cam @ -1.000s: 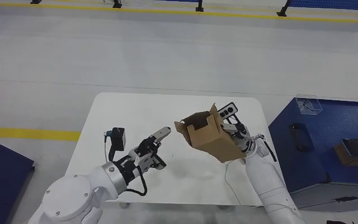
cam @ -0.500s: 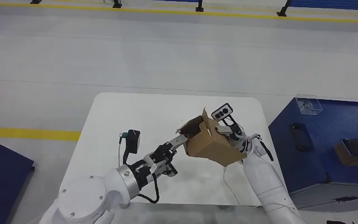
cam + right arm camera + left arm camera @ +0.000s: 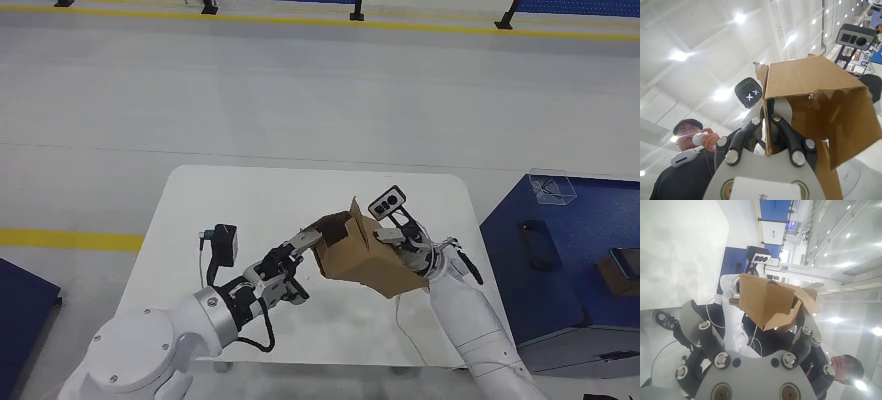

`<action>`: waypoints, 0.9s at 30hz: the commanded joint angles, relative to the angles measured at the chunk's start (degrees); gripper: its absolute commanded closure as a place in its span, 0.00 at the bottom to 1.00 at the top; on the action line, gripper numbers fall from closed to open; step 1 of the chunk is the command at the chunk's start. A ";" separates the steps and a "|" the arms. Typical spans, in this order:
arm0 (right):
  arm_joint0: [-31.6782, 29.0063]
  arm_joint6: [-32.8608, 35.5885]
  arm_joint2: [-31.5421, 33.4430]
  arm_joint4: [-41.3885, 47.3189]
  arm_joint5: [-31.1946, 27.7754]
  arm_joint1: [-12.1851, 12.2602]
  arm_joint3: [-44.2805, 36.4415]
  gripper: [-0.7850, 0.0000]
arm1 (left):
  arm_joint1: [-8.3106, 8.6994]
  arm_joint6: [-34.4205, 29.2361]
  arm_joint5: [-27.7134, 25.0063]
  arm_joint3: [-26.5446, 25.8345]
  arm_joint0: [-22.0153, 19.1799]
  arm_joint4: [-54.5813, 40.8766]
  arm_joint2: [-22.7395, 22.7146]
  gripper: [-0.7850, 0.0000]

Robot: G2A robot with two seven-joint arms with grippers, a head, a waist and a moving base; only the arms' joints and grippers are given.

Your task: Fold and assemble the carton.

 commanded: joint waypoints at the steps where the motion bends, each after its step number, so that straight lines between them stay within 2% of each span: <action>1: -0.15 0.00 -0.50 -1.36 0.06 0.22 -0.57 1.00 | 0.08 -0.02 0.89 0.00 -0.67 0.83 -0.16 0.00; 10: -0.79 0.00 -1.37 -2.54 0.48 1.31 -3.34 1.00 | 0.20 0.45 3.11 0.00 -0.66 -0.30 -2.38 0.00; 18: -1.41 0.00 -2.11 -2.20 0.07 2.33 -5.17 1.00 | 0.27 -0.11 5.16 0.00 -0.69 0.63 1.01 0.00; 21: -1.42 0.00 -2.34 -1.64 -0.55 2.61 -5.22 1.00 | 0.17 0.55 4.03 0.00 -0.67 0.62 1.33 0.00; 27: -1.06 0.00 -1.79 1.24 -1.58 2.95 -3.54 1.00 | 0.08 1.22 0.45 0.00 0.43 -1.35 -1.70 0.00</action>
